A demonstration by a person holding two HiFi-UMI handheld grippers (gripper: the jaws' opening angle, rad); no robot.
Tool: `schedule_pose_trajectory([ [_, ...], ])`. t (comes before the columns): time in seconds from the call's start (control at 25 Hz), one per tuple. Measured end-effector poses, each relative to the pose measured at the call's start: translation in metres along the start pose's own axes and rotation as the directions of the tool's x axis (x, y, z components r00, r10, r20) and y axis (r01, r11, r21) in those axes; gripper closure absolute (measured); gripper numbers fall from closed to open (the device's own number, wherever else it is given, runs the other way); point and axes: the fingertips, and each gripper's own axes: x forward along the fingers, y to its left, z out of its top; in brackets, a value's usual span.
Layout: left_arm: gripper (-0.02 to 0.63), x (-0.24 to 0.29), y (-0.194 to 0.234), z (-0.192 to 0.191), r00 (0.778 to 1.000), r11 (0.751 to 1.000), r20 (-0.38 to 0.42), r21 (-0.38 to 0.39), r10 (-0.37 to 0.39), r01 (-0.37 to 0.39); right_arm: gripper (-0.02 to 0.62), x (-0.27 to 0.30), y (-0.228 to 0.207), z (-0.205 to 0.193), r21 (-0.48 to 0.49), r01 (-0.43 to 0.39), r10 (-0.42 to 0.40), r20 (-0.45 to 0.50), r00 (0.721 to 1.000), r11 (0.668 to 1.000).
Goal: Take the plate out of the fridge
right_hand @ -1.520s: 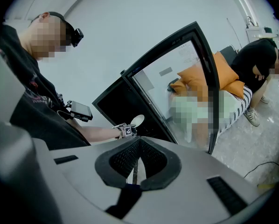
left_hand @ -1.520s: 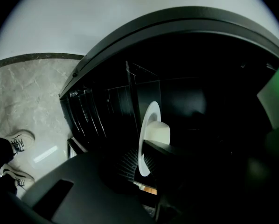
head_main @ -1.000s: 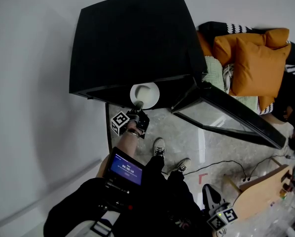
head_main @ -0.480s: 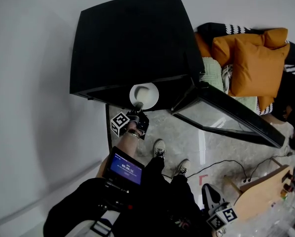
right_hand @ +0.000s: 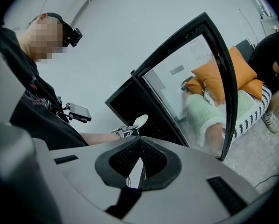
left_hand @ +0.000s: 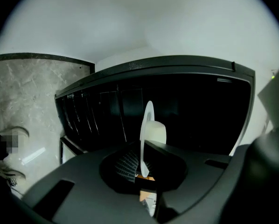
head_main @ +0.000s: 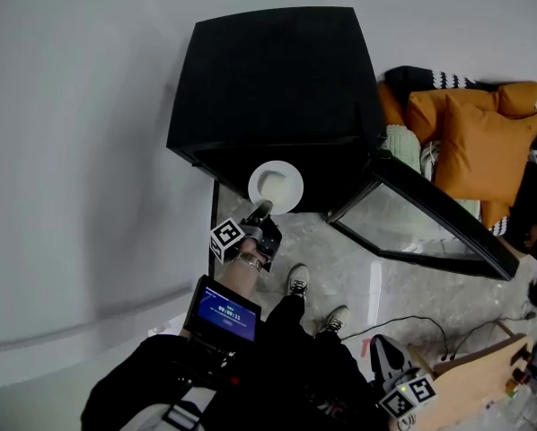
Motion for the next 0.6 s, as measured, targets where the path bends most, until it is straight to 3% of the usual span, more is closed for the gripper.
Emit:
schedule_pose_trajectory([
  [0.36,0.586,-0.072,-0.043,-0.034,0.999,0.999,-0.011,0.01,-0.033,0.033,0.592,-0.013,0.005,0.006,-0.084,-0.127,0.127,-0.011,0.992,0.988],
  [0.6,0.586,-0.128,-0.102,-0.061,0.996,0.995,-0.059,0.078,-0.061,0.066,0.592,-0.018,0.015,0.006,-0.13,-0.227,0.225,-0.03,0.974,0.965],
])
